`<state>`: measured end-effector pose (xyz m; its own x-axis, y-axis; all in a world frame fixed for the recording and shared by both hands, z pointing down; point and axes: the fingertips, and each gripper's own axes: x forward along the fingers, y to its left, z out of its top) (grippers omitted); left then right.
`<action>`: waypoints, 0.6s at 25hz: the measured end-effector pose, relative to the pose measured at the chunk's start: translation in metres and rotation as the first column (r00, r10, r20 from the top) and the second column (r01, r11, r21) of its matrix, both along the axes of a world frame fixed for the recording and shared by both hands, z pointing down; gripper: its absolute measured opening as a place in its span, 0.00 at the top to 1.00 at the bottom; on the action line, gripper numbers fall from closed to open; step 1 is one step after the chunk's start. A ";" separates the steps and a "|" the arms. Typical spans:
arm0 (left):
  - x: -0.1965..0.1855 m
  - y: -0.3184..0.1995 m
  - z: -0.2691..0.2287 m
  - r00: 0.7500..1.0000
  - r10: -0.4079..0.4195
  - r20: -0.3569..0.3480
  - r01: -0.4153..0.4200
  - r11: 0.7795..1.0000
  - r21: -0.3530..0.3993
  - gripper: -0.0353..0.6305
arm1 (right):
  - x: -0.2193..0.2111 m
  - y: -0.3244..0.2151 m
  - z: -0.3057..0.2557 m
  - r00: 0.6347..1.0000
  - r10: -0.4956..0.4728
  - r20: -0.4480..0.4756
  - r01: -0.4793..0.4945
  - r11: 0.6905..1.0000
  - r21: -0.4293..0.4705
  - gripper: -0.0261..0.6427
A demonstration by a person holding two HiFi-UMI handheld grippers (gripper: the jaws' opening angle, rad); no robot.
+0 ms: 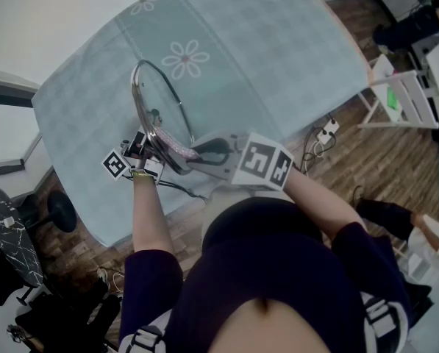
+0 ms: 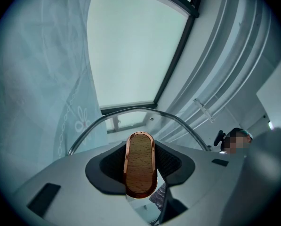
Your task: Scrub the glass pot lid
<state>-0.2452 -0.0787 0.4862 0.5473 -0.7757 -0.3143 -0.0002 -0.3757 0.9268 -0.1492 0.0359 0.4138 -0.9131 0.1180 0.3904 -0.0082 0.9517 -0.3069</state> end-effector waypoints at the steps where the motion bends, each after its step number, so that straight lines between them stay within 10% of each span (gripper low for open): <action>1: 0.000 0.000 0.000 1.000 0.000 0.001 0.000 1.000 0.000 0.70 | 0.002 0.001 0.000 1.000 -0.007 0.001 0.007 1.000 -0.005 0.84; 15: -0.001 -0.001 0.001 1.000 0.002 0.000 -0.002 1.000 -0.005 0.70 | 0.021 0.023 -0.002 0.995 -0.102 0.014 0.103 0.994 -0.047 0.84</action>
<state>-0.2458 -0.0792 0.4867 0.5485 -0.7764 -0.3105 0.0007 -0.3709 0.9287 -0.1284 0.0585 0.4114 -0.8997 0.2293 0.3714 0.0922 0.9315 -0.3518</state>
